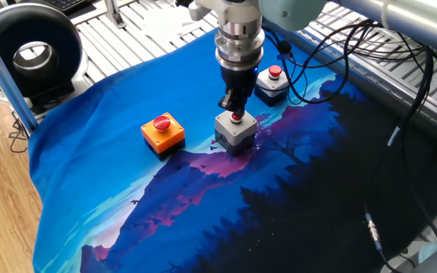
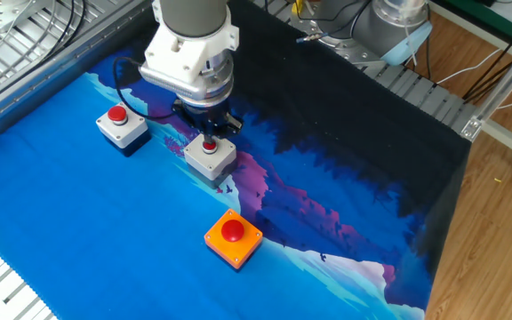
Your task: Press three buttons from left to right in sequence
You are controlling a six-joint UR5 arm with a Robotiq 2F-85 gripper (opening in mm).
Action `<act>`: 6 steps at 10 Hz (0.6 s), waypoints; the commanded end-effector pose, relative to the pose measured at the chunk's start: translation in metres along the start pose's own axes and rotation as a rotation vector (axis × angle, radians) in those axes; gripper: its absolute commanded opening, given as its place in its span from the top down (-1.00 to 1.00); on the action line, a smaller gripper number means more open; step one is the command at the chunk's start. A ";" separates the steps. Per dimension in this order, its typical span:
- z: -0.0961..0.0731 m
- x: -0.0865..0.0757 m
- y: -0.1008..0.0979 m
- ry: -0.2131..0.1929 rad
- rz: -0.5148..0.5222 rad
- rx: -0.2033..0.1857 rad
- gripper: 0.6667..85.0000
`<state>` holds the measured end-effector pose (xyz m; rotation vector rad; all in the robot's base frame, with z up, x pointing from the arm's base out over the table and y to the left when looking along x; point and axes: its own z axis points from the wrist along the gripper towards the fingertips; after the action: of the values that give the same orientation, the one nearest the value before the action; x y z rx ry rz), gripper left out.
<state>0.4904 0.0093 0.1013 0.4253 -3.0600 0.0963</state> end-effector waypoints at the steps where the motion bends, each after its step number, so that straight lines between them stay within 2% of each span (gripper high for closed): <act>1: -0.019 0.020 -0.017 0.038 -0.018 0.060 0.99; 2: -0.020 0.026 -0.029 0.063 -0.029 0.104 0.99; 3: -0.021 0.030 -0.033 0.080 -0.039 0.119 0.99; 6: -0.021 0.032 -0.032 0.093 -0.090 0.116 0.99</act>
<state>0.4733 -0.0245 0.1213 0.5036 -2.9764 0.2676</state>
